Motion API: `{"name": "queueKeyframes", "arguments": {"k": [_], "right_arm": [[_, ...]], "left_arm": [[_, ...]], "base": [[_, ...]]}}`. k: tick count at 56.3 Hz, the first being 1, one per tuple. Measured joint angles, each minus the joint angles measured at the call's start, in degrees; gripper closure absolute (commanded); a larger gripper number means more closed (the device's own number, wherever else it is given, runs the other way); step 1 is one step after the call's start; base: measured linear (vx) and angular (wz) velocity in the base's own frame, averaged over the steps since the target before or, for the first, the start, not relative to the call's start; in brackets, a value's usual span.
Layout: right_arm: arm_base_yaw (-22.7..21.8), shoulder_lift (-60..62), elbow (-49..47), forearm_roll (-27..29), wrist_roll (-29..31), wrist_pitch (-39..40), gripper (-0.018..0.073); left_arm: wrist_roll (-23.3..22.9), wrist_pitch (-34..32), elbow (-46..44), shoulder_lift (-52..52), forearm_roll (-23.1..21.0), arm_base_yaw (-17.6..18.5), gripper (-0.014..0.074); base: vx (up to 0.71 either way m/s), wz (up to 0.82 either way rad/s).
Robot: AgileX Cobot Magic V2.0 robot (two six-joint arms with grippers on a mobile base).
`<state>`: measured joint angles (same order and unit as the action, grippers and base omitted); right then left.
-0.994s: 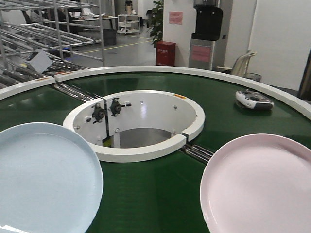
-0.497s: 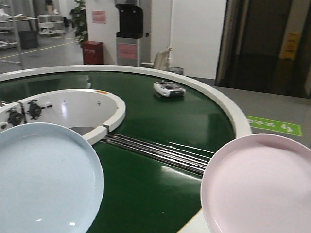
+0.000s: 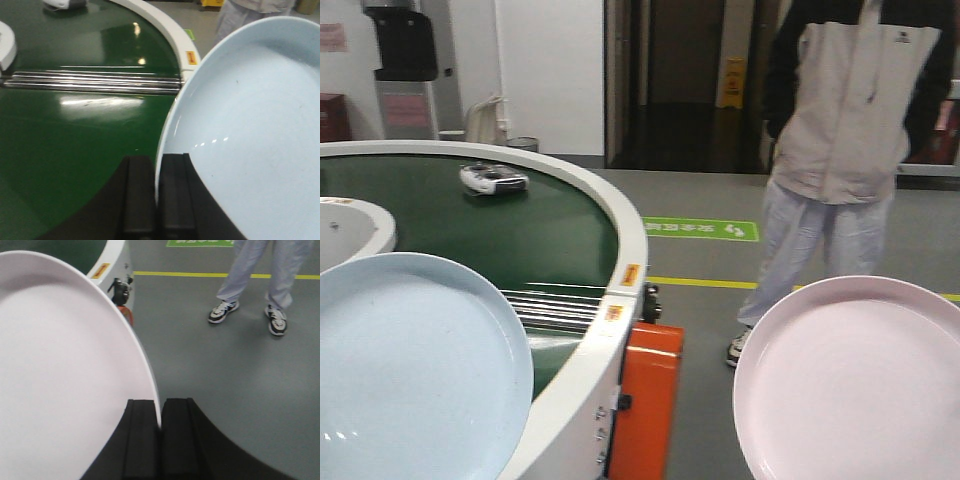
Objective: Grab plate from conveyor and place on tray
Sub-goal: 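Drive the base with both plates held to the steel cart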
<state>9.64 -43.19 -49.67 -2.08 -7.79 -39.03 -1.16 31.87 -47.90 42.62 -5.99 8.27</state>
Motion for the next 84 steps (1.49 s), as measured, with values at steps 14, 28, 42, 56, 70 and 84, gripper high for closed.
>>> {"name": "queueKeyframes", "arguments": {"k": [14,28,42,56,70,84], "right_arm": [[0.0,0.0,0.0,0.0,0.0,-0.04,0.0571],[0.0,0.0,0.0,0.0,0.0,-0.04,0.0571],[0.0,0.0,0.0,0.0,0.0,-0.17,0.0571],[0.0,0.05,0.0,-0.08,0.0,-0.33,0.0571],[0.0,0.05,0.0,-0.18,0.0,-0.44,0.0571],[0.0,0.05,0.0,-0.18,0.0,-0.44,0.0571]], "left_arm": [[0.0,0.0,0.0,0.0,0.0,0.0,0.0599],[0.0,0.0,0.0,0.0,0.0,0.0,0.0599],[0.0,0.0,0.0,0.0,0.0,0.0,0.0599],[0.0,0.0,0.0,0.0,0.0,0.0,0.0599],[0.0,0.0,0.0,0.0,0.0,0.0,0.0599],[0.0,0.0,0.0,0.0,0.0,0.0,0.0599]], "base": [[-0.14,-0.69],[-0.07,-0.71],[0.02,-0.77],[0.14,-0.62],[0.23,-0.39],[0.32,-0.13]]}}
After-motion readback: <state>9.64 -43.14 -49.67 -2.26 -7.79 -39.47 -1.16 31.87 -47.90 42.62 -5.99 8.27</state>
